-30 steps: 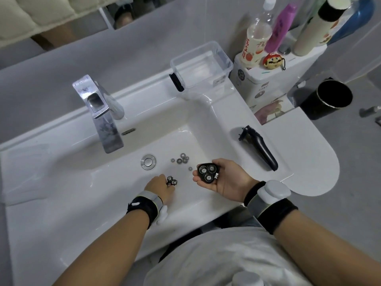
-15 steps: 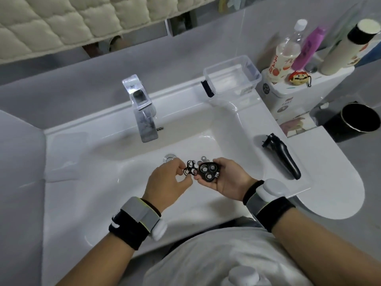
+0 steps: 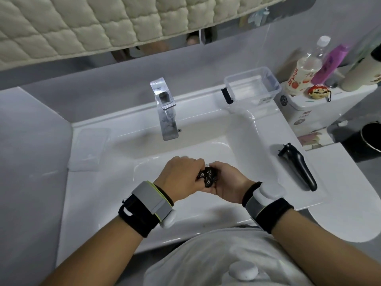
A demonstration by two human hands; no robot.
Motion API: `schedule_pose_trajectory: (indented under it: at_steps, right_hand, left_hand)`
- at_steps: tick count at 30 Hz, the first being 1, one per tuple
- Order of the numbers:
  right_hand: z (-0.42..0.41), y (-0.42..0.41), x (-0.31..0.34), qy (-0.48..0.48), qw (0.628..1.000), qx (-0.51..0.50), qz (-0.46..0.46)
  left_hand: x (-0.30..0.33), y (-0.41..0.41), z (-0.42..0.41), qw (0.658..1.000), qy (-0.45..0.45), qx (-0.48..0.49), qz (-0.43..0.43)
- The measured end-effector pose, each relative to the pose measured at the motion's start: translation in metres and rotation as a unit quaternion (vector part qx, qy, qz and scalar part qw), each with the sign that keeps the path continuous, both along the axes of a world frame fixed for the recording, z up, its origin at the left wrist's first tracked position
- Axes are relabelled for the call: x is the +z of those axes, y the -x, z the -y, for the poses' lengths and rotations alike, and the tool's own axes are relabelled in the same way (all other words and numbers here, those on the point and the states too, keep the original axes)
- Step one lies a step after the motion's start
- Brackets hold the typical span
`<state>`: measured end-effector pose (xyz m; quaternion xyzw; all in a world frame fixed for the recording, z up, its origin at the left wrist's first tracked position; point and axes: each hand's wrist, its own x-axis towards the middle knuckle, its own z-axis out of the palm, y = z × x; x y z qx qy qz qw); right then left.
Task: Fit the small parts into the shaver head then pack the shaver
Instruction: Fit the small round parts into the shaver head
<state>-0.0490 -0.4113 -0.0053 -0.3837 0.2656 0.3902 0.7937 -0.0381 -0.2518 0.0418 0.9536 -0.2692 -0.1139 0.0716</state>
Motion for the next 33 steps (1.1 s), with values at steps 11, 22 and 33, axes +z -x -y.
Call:
schedule_pose_trajectory:
  at_steps: [11,22,33]
  right_hand:
    - [-0.004,-0.002,0.005,-0.019,0.999,-0.025,0.015]
    - [-0.005,-0.004,0.002,-0.03,0.998,-0.029,0.036]
    - [0.008,0.001,0.009,0.026,0.98,0.093,0.173]
  left_hand:
    - [-0.008,0.0,-0.012,0.993,0.052,0.087,-0.055]
    - [-0.023,0.009,-0.012,0.852,0.332,0.277,-0.295]
    - [-0.027,0.013,-0.02,0.732,0.45,0.327,-0.393]
